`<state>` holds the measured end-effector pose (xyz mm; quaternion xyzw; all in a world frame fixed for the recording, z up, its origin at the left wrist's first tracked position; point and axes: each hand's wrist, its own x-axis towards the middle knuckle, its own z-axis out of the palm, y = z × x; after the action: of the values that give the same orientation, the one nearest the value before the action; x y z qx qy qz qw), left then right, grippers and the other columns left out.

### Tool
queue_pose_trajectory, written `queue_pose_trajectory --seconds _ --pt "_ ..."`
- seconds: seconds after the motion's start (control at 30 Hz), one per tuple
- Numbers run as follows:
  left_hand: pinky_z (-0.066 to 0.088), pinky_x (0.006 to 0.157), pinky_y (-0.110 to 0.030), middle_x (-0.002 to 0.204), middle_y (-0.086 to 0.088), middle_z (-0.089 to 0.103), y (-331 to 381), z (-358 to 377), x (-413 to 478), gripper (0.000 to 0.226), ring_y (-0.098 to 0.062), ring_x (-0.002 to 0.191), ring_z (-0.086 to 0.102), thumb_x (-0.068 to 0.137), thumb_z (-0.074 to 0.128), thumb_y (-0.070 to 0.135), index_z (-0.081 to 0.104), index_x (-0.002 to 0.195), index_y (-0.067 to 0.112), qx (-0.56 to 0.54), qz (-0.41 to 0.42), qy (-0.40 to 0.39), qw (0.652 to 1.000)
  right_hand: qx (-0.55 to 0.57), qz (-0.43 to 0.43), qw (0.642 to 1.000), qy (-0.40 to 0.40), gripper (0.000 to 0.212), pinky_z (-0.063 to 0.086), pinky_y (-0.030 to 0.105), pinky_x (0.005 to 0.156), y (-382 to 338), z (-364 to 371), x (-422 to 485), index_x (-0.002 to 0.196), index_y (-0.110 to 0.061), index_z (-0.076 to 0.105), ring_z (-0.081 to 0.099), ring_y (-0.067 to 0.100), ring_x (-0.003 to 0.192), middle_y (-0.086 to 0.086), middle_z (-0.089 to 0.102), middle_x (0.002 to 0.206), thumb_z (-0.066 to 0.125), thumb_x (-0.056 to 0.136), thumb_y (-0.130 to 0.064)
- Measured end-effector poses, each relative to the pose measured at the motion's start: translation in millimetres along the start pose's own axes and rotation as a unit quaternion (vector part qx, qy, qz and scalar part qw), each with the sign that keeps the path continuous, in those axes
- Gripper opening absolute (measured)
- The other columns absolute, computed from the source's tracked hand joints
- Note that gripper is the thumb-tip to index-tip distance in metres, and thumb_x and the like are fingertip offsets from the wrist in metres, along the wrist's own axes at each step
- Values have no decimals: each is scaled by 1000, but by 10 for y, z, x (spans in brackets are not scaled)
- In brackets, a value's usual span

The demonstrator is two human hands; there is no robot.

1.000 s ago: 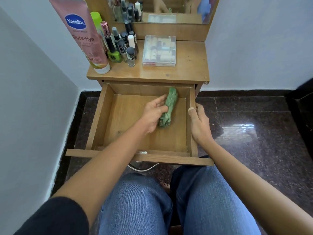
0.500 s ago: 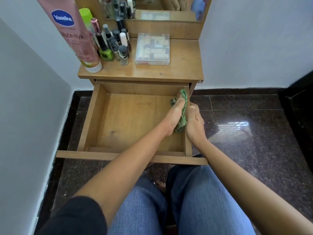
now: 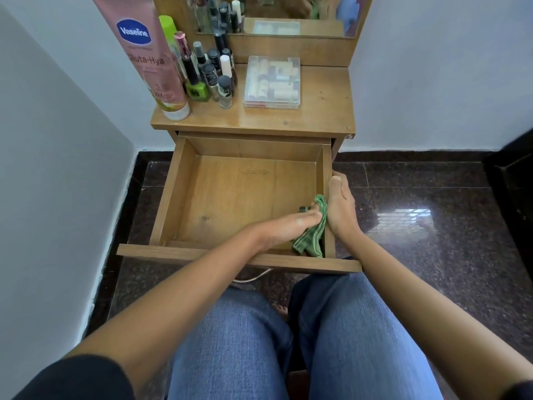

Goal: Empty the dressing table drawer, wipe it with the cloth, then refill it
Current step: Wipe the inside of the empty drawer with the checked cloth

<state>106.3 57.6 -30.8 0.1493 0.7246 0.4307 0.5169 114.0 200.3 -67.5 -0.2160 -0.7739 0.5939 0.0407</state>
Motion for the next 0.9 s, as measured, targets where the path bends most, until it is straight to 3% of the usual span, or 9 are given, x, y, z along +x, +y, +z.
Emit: queue_pose_trajectory --seconds 0.1,0.23,0.3,0.43,0.53,0.67,0.77,0.83,0.9 --pt "13 108 -19 162 7 6 -19 -53 -59 58 -11 148 10 106 24 44 7 156 20 3 7 11 1000 -65 -2 998 -10 34 40 26 68 -83 -26 -4 124 -18 47 58 16 91 -3 61 96 26 102 -33" --pt "18 112 -21 161 -3 18 -28 -40 -83 51 -18 146 23 107 28 31 16 155 18 -27 29 58 998 -201 -203 958 -19 48 44 25 93 -284 -146 -1 143 -16 35 54 3 111 3 43 147 40 97 -10" --pt "24 117 -29 159 -12 24 -13 -47 -103 50 -23 143 31 106 33 22 22 154 15 -45 26 71 996 -264 -285 915 -107 56 40 23 100 -435 -220 69 144 -17 37 53 4 117 -2 32 154 42 91 0" --pt "33 111 -31 151 -8 43 -61 -212 -190 46 -23 136 43 101 42 11 39 148 8 67 26 112 991 -522 -267 708 -394 46 29 31 112 -724 -279 191 137 -17 47 60 21 113 9 63 124 38 94 -4" --pt "46 101 -33 142 -6 53 -218 -416 -397 42 -17 116 59 103 42 21 45 144 15 271 17 205 940 -592 -268 601 -464 40 11 40 121 -841 -247 174 131 -19 53 62 17 105 6 69 102 35 96 -14" --pt "57 74 -33 153 -12 37 -431 -667 -774 42 -22 81 72 103 42 35 47 143 24 376 -3 346 859 -683 -240 463 -511 48 -1 46 121 -895 -210 122 141 -23 44 28 20 143 11 42 147 39 95 -34" --pt "42 107 -38 153 -11 38 -638 -778 -974 44 -26 129 52 103 43 30 46 144 17 388 28 392 834 -745 -246 340 -519 59 -7 49 119 -931 -169 40 146 -21 36 -8 20 148 11 15 159 46 88 -28" --pt "24 115 -37 150 -11 42 -740 -819 -1069 44 -21 145 27 103 43 26 46 143 11 372 34 411 832 -753 -264 300 -523 57 -14 47 117 -946 -144 17 146 -22 35 -5 18 148 10 18 158 45 89 -26" --pt "29 114 -44 150 -10 42 -798 -851 -1139 44 -19 147 24 102 43 27 46 144 13 353 26 428 831 -742 -271 313 -527 48 -13 45 115 -973 -128 24 142 -25 41 19 19 146 12 39 149 42 95 -35"
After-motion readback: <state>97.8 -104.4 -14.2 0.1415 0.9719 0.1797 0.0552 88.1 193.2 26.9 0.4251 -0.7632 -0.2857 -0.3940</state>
